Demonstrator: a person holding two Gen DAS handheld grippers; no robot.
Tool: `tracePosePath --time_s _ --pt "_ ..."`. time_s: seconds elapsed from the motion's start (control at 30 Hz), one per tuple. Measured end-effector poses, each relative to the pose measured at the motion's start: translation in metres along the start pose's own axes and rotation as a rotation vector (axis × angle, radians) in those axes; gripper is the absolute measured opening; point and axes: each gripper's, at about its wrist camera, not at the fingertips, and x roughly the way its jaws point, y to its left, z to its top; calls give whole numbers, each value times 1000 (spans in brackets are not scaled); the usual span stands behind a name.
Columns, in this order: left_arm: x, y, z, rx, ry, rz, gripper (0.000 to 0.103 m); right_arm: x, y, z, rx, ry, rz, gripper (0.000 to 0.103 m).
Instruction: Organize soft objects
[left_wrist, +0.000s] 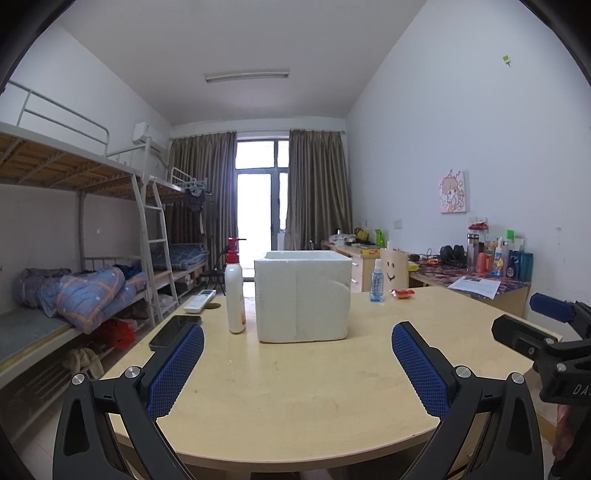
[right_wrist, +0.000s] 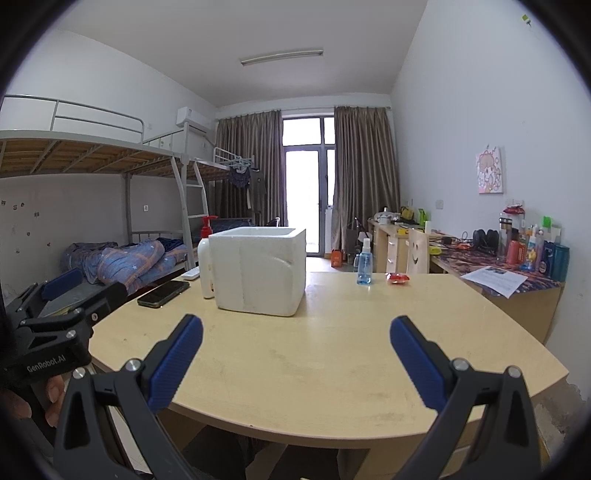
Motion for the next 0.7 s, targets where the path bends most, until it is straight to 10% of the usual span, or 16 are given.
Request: tracePosePath --time_s 0.7 --pt "0 -5 -3 17 20 -3 102 1 0 -5 -1 18 6 102"
